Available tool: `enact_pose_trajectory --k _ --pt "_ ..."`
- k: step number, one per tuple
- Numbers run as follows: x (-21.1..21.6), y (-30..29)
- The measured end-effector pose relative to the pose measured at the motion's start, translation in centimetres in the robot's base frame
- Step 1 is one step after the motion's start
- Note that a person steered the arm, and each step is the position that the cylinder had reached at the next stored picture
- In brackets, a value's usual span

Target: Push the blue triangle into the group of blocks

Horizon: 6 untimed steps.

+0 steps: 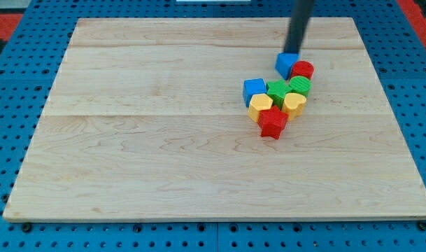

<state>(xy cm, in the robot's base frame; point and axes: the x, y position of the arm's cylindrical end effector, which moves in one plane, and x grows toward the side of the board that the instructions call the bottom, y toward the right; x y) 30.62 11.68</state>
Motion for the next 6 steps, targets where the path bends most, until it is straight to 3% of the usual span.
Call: enact_pose_trajectory --k 1,2,4,6 --pt "0.5 -2.5" --pt "-0.4 0.2" --pt "0.5 12.5" --pt "3.8 7.3"
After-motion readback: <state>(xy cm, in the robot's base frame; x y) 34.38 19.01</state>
